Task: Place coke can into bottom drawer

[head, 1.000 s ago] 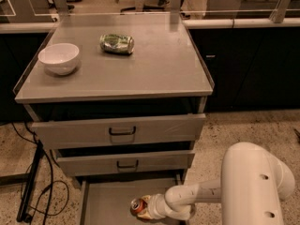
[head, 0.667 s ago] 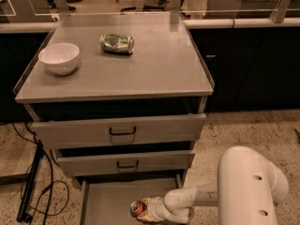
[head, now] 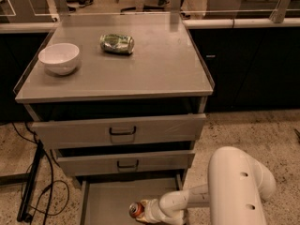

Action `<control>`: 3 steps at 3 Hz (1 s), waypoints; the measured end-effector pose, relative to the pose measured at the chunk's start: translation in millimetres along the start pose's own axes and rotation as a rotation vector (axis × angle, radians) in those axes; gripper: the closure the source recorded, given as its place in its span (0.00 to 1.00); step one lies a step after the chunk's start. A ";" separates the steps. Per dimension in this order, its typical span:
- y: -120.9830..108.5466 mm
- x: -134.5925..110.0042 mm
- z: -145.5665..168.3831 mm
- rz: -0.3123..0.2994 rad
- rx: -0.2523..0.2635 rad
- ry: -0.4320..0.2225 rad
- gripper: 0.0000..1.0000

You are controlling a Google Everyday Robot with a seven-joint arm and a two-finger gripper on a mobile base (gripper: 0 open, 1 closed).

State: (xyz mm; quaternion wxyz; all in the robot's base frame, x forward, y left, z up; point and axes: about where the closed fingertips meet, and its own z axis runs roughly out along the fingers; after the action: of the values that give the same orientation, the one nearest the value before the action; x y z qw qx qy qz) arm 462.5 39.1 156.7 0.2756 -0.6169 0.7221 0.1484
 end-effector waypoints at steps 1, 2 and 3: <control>-0.2 0.0 0.1 0.000 0.001 0.000 0.81; -0.2 0.0 0.1 0.000 0.001 0.000 0.57; -0.1 0.0 0.1 0.000 0.001 0.000 0.34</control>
Offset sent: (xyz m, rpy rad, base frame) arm 0.0002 0.0000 0.0000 -0.0005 -0.0006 -0.0004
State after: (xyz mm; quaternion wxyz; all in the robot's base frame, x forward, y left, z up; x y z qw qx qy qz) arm 462.7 39.1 156.7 0.2757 -0.6169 0.7222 0.1480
